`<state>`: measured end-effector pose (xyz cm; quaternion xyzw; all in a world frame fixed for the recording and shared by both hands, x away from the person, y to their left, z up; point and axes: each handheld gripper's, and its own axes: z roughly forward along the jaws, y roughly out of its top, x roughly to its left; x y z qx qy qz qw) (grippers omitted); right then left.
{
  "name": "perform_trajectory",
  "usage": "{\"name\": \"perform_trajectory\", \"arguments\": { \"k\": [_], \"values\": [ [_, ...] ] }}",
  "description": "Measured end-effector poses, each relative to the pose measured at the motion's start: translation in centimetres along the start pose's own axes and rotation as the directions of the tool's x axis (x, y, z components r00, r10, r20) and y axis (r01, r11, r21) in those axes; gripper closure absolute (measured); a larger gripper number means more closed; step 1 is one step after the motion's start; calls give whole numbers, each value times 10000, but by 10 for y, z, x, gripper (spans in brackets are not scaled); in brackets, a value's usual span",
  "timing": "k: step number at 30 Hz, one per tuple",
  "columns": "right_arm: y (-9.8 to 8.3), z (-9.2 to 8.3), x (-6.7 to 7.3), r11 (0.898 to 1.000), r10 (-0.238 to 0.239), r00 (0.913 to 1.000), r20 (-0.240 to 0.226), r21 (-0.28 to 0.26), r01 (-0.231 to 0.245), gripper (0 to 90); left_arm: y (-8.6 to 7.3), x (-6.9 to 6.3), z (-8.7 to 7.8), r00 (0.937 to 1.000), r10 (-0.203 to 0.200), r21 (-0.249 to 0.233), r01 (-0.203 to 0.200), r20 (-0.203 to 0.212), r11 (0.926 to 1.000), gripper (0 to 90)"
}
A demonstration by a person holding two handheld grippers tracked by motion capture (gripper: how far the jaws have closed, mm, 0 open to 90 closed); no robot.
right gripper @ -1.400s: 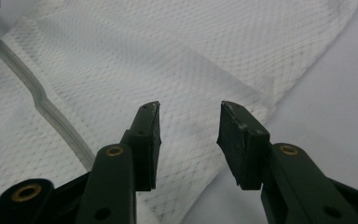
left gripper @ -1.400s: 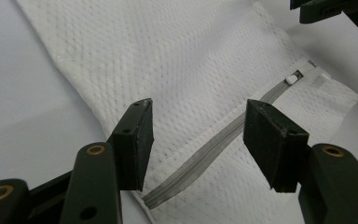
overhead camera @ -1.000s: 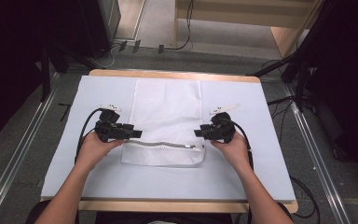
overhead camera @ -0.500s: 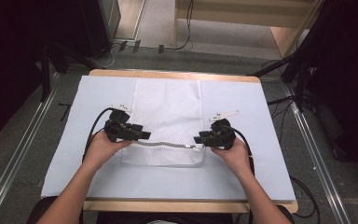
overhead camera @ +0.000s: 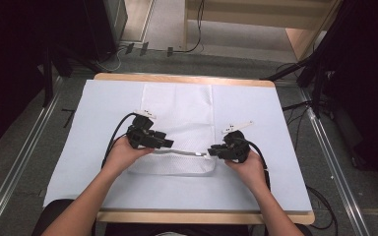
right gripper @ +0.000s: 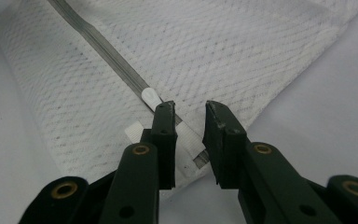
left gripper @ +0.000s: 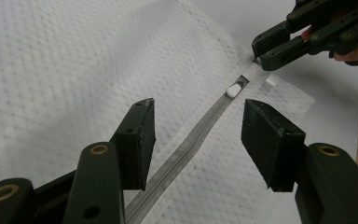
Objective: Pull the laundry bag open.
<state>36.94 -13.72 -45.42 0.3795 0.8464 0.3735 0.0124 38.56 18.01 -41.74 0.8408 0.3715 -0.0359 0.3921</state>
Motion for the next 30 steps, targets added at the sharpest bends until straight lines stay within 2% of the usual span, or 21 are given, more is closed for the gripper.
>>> {"name": "perform_trajectory", "arguments": {
  "k": [4, 9, 11, 13, 16, 19, 23, 25, 29, 30],
  "values": [
    [-3, 3, 0, 10000, -39, 10000, 84, 78, 39, 757, 4, -6, 9, 9997, 252, -37, -252, -13, 9997, 477],
    [-4, 6, 0, 9998, -70, 9999, 111, 175, 68, 819, 8, -12, 21, 9990, 443, 84, -444, 85, 9990, 498],
    [-5, 7, 0, 9994, -142, 9997, 221, 326, 135, 833, 9, -16, 25, 9985, 553, 172, -554, 28, 9983, 540],
    [-6, 9, 0, 9990, -243, 9993, 292, 379, 232, 854, 10, -19, 29, 9975, 700, 196, -701, 66, 9973, 627],
    [-6, 9, -1, 9989, -185, 9995, 273, 445, 172, 897, 12, -24, 36, 9967, 752, 304, -762, 310, 9966, 677],
    [-7, 10, -2, 9992, -183, 9996, 198, 372, 175, 900, 16, -28, 42, 9957, 818, 485, -839, 433, 9953, 695],
    [-8, 11, 1, 9989, -307, 9989, 366, 378, 293, 900, 20, -32, 53, 9937, 1026, 844, -1062, 460, 9908, 718],
    [-7, 11, 2, 9990, -241, 9992, 330, 391, 228, 900, 22, -33, 59, 9925, 1107, 894, -1150, 520, 9893, 747],
    [-6, 12, 1, 9987, -239, 9993, 284, 448, 226, 900, 21, -34, 68, 9934, 871, 585, -915, 747, 9941, 783],
    [-6, 12, 2, 9988, -270, 9992, 284, 423, 258, 900, 21, -35, 70, 9928, 1005, 831, -1058, 646, 9909, 782]
  ]
}}
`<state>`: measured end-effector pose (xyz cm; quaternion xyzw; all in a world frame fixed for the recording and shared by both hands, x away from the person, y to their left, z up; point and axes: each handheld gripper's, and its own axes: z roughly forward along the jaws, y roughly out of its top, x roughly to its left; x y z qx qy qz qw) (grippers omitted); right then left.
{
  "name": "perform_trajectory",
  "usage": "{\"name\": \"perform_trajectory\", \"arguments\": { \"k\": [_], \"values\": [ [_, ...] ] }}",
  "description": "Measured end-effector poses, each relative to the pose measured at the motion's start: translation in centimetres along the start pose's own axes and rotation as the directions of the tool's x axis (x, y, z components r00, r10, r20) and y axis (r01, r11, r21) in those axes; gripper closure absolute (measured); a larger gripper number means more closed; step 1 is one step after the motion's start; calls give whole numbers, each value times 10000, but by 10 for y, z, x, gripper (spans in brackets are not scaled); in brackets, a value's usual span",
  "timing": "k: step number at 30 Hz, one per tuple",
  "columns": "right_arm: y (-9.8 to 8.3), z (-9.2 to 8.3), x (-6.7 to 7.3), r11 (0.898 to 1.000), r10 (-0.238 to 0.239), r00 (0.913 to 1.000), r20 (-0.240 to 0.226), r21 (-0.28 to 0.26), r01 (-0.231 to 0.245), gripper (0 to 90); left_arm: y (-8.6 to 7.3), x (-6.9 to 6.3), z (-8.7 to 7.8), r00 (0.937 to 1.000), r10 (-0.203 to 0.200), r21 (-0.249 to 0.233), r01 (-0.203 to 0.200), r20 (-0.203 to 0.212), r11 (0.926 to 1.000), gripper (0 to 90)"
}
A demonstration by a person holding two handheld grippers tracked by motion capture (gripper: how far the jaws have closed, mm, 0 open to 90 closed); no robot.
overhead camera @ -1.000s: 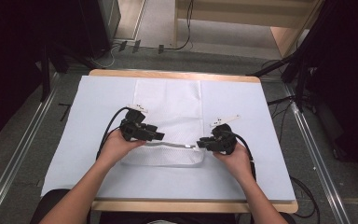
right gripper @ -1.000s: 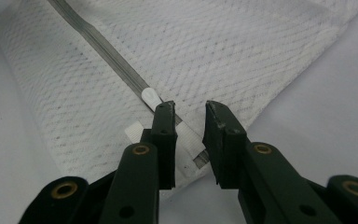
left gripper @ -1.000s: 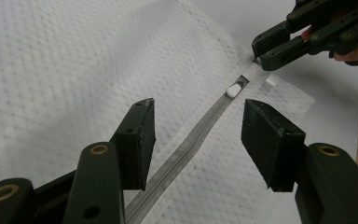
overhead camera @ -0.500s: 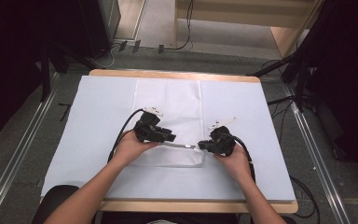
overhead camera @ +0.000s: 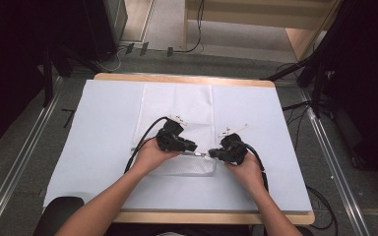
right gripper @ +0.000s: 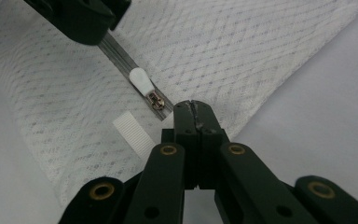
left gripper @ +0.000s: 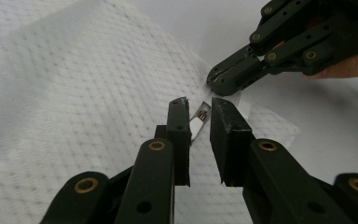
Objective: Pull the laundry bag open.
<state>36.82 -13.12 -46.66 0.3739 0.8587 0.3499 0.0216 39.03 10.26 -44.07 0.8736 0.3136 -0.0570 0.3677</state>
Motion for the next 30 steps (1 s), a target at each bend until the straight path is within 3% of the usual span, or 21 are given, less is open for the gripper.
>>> {"name": "perform_trajectory", "arguments": {
  "k": [6, 12, 14, 17, 20, 30],
  "values": [
    [-1, 0, -1, 10000, -70, 10000, -65, -42, 70, 900, -2, 2, 8, 10000, -62, 58, 63, -63, 10000, 777],
    [-2, 0, 0, 9998, -115, 9999, 3, -172, 115, 900, -1, 2, 18, 9999, 93, 180, -92, -51, 9998, 776],
    [-3, 0, 0, 9997, -99, 10000, -4, -230, 99, 900, -2, 1, 21, 9994, 306, 211, -302, -163, 9993, 777],
    [-4, 0, 0, 9996, -85, 10000, 2, -279, 85, 900, -3, 2, 24, 9998, 188, 178, -189, 52, 9997, 784],
    [-5, 0, 0, 9995, -70, 10000, -7, -322, 70, 900, -4, 1, 26, 9992, 382, 267, -386, 131, 9989, 793],
    [-4, 0, 0, 9995, -72, 10000, -37, -304, 70, 900, -7, -4, 31, 9984, 422, 317, -433, 366, 9986, 829]
  ]
}}
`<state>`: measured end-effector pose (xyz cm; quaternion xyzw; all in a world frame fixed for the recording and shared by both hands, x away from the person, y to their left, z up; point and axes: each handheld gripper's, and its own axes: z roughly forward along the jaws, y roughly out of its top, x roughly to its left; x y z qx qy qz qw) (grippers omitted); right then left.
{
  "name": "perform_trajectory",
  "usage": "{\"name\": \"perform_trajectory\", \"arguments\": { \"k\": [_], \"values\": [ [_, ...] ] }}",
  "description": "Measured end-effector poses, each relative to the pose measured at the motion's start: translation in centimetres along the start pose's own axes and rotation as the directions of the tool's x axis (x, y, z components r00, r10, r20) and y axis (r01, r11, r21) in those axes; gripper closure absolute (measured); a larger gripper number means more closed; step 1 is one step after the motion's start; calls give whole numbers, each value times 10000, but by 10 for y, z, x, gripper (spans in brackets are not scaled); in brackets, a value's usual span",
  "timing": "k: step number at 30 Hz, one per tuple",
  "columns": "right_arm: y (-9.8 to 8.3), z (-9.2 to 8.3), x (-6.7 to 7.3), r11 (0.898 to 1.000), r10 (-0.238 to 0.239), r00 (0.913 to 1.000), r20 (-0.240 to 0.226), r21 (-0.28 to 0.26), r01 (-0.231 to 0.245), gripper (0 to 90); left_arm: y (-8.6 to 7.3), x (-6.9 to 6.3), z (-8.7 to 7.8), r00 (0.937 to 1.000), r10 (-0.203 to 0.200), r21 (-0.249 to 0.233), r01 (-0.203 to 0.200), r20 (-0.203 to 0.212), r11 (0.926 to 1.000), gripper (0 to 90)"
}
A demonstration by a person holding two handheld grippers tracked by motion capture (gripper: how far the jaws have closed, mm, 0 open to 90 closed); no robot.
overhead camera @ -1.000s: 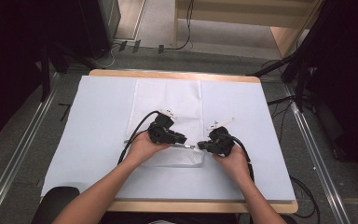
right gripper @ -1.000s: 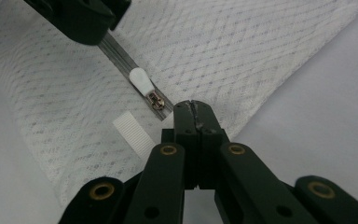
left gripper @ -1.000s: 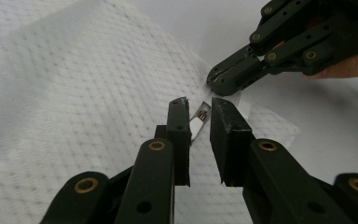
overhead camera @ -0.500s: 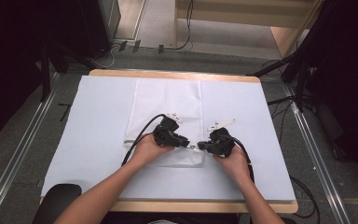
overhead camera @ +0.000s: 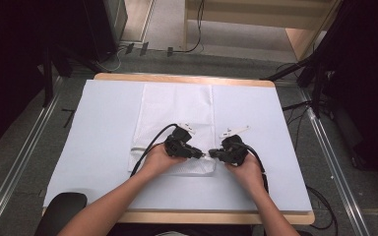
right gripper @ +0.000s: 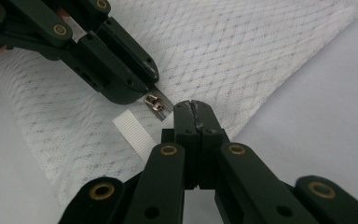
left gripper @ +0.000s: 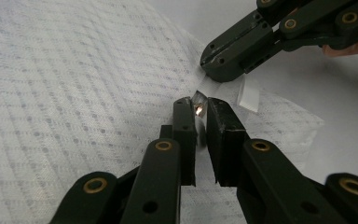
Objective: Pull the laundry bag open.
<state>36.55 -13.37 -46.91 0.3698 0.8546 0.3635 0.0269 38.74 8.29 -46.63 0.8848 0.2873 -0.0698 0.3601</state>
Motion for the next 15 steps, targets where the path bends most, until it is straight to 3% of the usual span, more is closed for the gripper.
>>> {"name": "perform_trajectory", "arguments": {
  "k": [9, 15],
  "values": [
    [0, 0, 2, 10000, -56, 9999, 156, 1, 56, 900, 0, -3, 4, 9999, 34, -152, -36, -133, 9999, 861],
    [-1, 0, 2, 9999, -128, 9998, 119, -38, 128, 900, 0, 2, 3, 9993, -295, -103, 297, 244, 9995, 877]
  ]
}}
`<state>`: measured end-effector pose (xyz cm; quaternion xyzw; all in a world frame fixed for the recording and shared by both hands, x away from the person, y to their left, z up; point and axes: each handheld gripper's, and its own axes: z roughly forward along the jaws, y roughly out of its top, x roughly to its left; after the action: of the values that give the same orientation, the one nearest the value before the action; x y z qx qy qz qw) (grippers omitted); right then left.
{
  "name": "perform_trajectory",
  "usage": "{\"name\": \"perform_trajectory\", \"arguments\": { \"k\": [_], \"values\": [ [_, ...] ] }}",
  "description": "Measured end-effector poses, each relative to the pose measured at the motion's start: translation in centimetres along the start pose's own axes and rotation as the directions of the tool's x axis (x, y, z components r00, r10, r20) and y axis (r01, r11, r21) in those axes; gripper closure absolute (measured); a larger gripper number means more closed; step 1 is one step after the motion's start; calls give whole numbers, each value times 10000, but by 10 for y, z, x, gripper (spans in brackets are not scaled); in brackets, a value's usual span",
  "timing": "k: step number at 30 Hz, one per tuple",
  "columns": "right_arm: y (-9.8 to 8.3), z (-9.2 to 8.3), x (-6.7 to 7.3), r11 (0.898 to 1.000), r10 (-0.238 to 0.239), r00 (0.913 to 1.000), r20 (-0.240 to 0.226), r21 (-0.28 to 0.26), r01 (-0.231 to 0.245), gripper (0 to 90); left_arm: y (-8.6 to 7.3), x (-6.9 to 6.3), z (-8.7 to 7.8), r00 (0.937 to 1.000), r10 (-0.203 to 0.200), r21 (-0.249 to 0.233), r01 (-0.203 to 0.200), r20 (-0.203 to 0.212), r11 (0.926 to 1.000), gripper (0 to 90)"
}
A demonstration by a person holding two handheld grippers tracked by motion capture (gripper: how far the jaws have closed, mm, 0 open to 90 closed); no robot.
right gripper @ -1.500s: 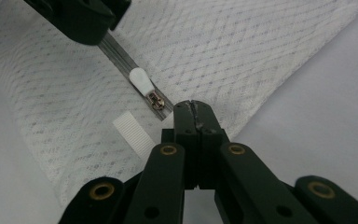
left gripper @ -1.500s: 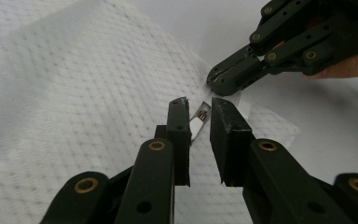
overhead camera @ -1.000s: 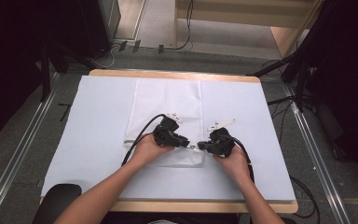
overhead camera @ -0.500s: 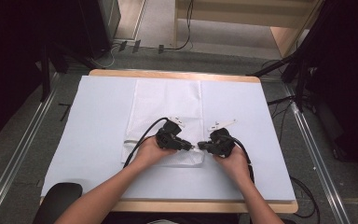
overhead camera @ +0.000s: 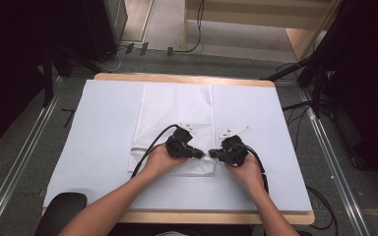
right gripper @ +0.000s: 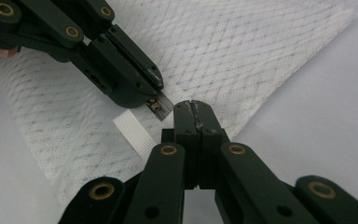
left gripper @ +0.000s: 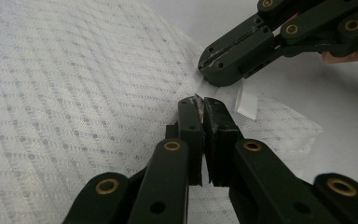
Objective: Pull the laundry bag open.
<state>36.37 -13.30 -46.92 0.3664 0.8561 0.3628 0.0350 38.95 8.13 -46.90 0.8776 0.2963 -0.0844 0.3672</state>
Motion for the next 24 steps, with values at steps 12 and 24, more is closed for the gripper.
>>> {"name": "perform_trajectory", "arguments": {
  "k": [12, 24],
  "values": [
    [0, 0, 2, 9991, -415, 9991, 102, -16, 415, 900, 1, 3, -3, 9991, -299, 173, 295, 285, 9994, 878],
    [-1, 1, 0, 9994, -326, 9995, -31, -103, 326, 900, 1, 13, -15, 9949, -802, 485, 773, 607, 9958, 879]
  ]
}}
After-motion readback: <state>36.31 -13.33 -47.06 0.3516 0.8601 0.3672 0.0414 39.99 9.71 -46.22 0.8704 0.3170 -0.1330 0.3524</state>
